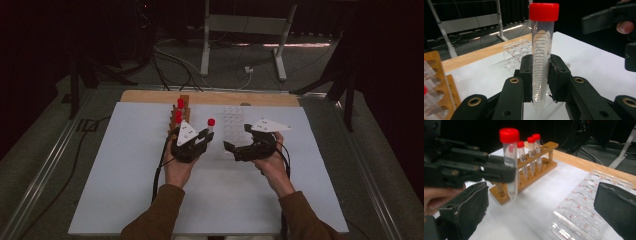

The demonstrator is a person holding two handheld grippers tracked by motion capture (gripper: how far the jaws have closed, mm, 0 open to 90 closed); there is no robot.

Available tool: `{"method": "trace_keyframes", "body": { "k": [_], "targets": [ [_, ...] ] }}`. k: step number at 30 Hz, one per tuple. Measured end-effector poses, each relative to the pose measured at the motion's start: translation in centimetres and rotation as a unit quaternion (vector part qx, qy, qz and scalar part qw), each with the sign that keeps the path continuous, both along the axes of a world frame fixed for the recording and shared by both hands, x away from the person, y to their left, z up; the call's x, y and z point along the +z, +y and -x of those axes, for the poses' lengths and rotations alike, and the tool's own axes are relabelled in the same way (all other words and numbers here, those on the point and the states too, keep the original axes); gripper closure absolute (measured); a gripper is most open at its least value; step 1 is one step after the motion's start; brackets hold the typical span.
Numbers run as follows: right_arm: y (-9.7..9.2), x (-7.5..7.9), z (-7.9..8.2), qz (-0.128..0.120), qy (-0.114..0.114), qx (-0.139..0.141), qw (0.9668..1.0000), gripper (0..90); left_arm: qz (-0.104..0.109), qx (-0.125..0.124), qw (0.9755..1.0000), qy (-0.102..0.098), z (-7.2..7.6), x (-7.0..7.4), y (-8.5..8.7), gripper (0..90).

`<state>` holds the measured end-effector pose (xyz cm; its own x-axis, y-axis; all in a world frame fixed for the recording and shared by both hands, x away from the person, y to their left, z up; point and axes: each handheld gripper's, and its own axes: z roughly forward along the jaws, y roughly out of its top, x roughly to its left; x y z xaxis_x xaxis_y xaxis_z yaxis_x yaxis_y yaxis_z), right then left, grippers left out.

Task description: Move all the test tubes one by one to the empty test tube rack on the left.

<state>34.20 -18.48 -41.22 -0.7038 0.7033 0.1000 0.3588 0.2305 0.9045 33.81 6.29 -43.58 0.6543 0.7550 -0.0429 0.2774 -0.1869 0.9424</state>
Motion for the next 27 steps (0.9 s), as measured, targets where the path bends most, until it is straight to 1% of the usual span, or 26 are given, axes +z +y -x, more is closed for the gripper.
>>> {"method": "trace_keyframes", "body": {
  "k": [6, 13, 18, 21, 26, 27],
  "targets": [
    [-1.3, -0.8, 0.5, 0.003, -0.005, -0.017, 0.9998, 0.0, -0.001, 0.017, 0.9999, -0.001, -0.3, 0.2, 1.2, 76.0],
    [-3.1, -1.6, 1.0, -0.008, -0.001, -0.033, 0.9994, 0.0, 0.01, 0.039, 0.9991, -0.009, -0.7, 0.5, 2.9, 75.9],
    [-4.1, -2.0, 1.4, -0.012, 0.002, -0.04, 0.9991, 0.0, 0.013, 0.059, 0.9981, -0.014, -1.1, 0.7, 4.2, 75.9],
    [-4.6, -2.1, 1.5, -0.014, 0.002, -0.043, 0.999, 0.0, 0.015, 0.074, 0.997, -0.018, -1.3, 0.8, 5.0, 75.9],
    [-5.2, -2.4, 1.7, -0.019, 0.003, -0.046, 0.9987, 0.0, 0.012, 0.09, 0.9957, -0.017, -1.6, 0.5, 6.0, 75.9],
    [-5.3, -2.4, 1.7, -0.02, 0.003, -0.048, 0.9987, 0.0, 0.008, 0.093, 0.9955, -0.017, -1.6, 0.4, 6.1, 75.9]
  ]
}}
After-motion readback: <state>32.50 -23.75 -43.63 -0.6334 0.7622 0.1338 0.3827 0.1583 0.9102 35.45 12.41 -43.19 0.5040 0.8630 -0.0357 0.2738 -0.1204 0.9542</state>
